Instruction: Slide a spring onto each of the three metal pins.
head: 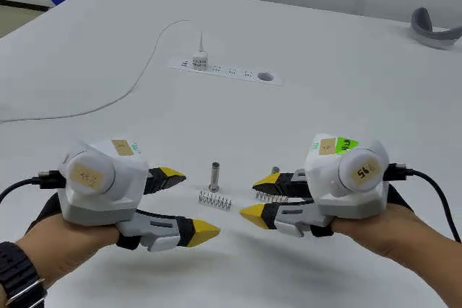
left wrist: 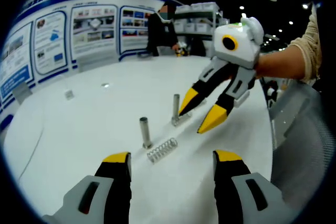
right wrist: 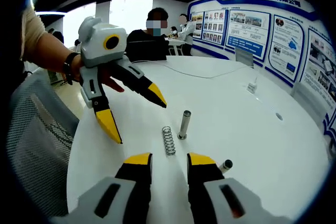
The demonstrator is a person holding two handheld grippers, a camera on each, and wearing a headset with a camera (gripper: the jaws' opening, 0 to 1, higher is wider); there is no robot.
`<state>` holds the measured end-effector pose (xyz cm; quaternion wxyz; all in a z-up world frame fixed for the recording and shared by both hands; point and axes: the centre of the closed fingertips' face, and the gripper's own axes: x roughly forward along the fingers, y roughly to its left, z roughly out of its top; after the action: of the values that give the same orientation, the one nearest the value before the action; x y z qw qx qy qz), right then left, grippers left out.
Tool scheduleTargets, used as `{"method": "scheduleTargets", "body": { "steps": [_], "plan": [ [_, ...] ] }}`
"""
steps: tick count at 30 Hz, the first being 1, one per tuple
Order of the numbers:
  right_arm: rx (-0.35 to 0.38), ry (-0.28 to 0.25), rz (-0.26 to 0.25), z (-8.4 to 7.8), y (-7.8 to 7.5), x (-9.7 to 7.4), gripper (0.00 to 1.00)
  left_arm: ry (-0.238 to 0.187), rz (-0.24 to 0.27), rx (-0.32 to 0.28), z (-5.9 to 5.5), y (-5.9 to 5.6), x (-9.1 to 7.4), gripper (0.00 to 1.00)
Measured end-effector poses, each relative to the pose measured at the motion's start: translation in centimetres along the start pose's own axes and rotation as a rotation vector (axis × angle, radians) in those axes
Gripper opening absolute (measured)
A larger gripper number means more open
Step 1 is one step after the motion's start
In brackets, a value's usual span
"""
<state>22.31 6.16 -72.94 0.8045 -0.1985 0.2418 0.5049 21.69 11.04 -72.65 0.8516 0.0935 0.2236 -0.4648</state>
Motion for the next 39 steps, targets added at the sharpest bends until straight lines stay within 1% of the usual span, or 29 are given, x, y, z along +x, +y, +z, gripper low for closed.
{"method": "scheduleTargets", "body": {
  "steps": [3, 6, 11, 15, 21, 30, 34, 36, 39],
  "plan": [
    [0.008, 0.010, 0.003, -0.2, -0.3, 0.7, 0.26, -0.003, 0.001, -0.001, 0.0, 0.0, -0.1, 0.64],
    [0.031, 0.013, 0.001, -0.3, -0.6, 1.4, 0.25, -0.001, 0.002, -0.004, -0.1, 0.0, -0.1, 0.63],
    [0.041, 0.022, 0.009, -0.4, -0.5, 2.3, 0.22, 0.003, 0.002, -0.005, -0.3, -0.1, -0.1, 0.63],
    [0.065, 0.031, 0.023, -0.7, -0.4, 3.0, 0.19, 0.001, 0.000, -0.006, -0.2, -0.2, 0.0, 0.62],
    [0.074, 0.046, 0.035, -1.1, -0.3, 3.8, 0.18, 0.006, 0.003, -0.003, -0.3, 0.0, -0.1, 0.61],
    [0.075, 0.058, 0.051, -1.2, -0.2, 4.3, 0.14, 0.008, 0.005, 0.000, -0.3, -0.1, -0.3, 0.60],
    [0.069, 0.068, 0.051, -1.4, -0.1, 4.3, 0.12, 0.010, 0.007, 0.001, -0.3, -0.2, -0.4, 0.59],
    [0.071, 0.072, 0.061, -1.5, 0.1, 4.2, 0.12, 0.015, 0.007, 0.004, -0.4, -0.2, -0.3, 0.58],
    [0.053, 0.081, 0.065, -1.6, 0.2, 4.0, 0.12, 0.020, 0.005, 0.008, -0.5, -0.2, -0.2, 0.58]
  ]
}}
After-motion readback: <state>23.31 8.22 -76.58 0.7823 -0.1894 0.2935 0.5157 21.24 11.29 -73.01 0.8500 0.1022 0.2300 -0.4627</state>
